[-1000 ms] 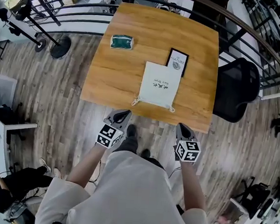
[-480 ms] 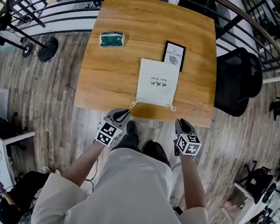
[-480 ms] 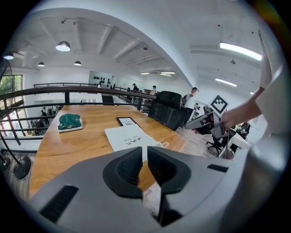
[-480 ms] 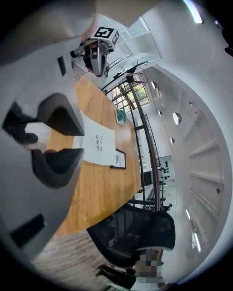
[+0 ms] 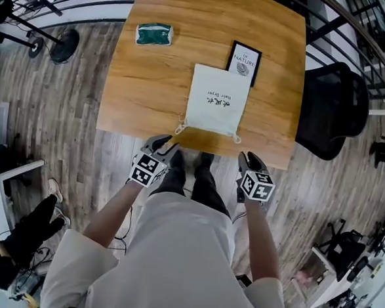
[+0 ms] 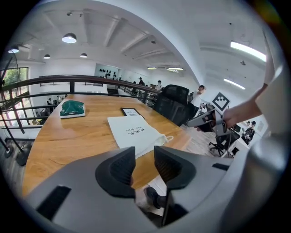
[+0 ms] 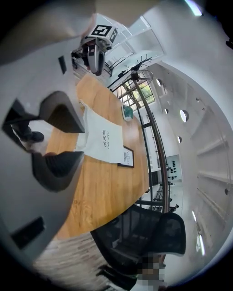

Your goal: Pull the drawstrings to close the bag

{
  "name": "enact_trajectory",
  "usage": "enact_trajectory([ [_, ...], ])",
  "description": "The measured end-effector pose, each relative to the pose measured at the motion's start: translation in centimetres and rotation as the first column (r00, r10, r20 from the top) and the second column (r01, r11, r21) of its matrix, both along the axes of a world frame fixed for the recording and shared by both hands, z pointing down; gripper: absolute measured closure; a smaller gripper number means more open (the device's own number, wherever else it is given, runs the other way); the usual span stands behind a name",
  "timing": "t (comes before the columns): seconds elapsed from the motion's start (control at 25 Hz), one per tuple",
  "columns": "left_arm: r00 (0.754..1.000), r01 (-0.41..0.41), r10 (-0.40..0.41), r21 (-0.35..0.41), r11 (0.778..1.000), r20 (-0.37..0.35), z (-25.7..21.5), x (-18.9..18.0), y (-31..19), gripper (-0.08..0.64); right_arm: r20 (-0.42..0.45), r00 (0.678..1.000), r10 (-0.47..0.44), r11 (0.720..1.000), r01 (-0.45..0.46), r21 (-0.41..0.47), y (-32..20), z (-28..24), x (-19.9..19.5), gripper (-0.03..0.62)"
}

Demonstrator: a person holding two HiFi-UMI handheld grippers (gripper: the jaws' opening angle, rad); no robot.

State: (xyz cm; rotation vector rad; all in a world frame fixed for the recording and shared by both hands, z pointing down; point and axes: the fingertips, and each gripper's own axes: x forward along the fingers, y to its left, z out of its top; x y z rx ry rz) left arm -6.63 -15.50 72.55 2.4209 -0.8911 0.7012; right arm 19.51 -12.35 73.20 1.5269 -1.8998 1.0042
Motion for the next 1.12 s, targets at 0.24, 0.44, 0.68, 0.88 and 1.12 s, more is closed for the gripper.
enact_trajectory([
  [0.24, 0.996, 0.073, -0.071, -0.038, 0.997, 0.055, 2.4, 0.2, -0.2, 0.422, 0.023, 0.999, -0.042, 0.997, 0.043, -0.063, -1.2, 2.8, 0.9, 0.481],
  [0.44, 0.990, 0.075, -0.071, -0.036, 0.997, 0.121, 4.9, 0.6, -0.6, 0.422, 0.027, 0.996, -0.081, 0.989, 0.083, -0.118, -2.5, 5.6, 1.6, 0.481],
  [0.68, 0.972, 0.039, -0.032, -0.026, 0.999, 0.234, 7.9, 1.2, -1.5, 0.422, 0.023, 0.989, -0.144, 0.969, 0.146, -0.201, -4.3, 8.4, 1.8, 0.481],
  [0.88, 0.955, 0.012, 0.003, -0.049, 0.999, 0.297, 10.2, 1.7, -2.0, 0.422, 0.037, 0.985, -0.167, 0.944, 0.171, -0.282, -5.1, 11.0, 1.3, 0.480],
  [1.12, 0.938, -0.020, 0.046, -0.079, 0.997, 0.343, 12.2, 2.3, -2.0, 0.420, 0.070, 0.985, -0.157, 0.915, 0.172, -0.365, -5.0, 13.4, 1.0, 0.481],
])
